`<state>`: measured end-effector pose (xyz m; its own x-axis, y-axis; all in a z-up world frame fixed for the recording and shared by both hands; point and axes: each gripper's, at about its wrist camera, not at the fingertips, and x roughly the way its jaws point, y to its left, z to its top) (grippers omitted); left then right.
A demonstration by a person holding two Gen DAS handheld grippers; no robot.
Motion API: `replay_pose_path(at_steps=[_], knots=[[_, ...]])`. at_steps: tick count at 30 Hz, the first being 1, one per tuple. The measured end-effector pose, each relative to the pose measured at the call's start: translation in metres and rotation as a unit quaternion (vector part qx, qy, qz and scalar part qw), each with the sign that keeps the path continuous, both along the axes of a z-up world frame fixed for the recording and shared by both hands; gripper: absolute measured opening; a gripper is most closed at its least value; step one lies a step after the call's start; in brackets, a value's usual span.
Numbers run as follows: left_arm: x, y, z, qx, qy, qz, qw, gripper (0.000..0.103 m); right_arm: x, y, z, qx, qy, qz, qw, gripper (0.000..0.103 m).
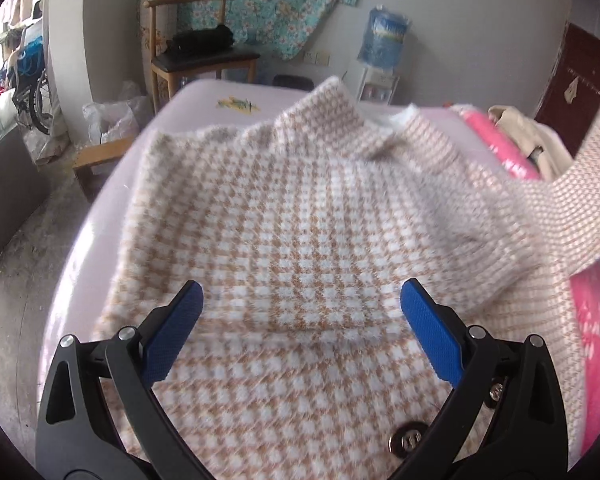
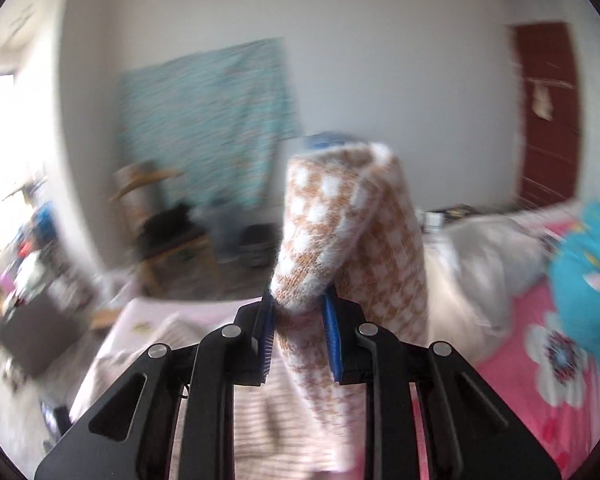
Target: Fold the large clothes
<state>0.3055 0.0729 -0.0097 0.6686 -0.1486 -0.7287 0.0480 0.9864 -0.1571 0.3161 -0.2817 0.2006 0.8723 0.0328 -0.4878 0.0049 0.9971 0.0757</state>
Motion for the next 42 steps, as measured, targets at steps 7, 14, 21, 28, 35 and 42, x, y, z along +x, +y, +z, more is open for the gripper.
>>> replay_pose_path(at_steps=[7,14,21,28,35,42], knots=[[-0.013,0.031,0.027,-0.039,-0.035,-0.039,0.9978,0.096,0.024,0.152,-0.095,-0.037,0.111,0.166,0.979,0.043],[-0.005,0.052,0.019,-0.094,-0.011,-0.055,0.994,0.095,0.022,0.182,-0.243,0.053,0.361,0.237,0.9,0.07],[0.06,0.036,0.017,-0.158,0.015,-0.084,0.9837,0.077,-0.006,0.056,-0.207,0.132,0.274,0.177,0.936,0.07],[0.177,-0.004,-0.019,-0.158,0.113,-0.066,0.9787,0.049,-0.022,-0.049,-0.202,0.105,0.212,-0.001,0.972,0.055],[0.225,-0.035,0.008,-0.103,0.064,-0.08,0.9894,0.006,-0.018,-0.08,-0.21,0.122,0.204,-0.031,0.971,0.04],[0.261,-0.004,0.082,-0.07,-0.037,-0.03,0.9964,0.006,-0.014,-0.064,-0.201,0.11,0.179,0.007,0.978,0.04]])
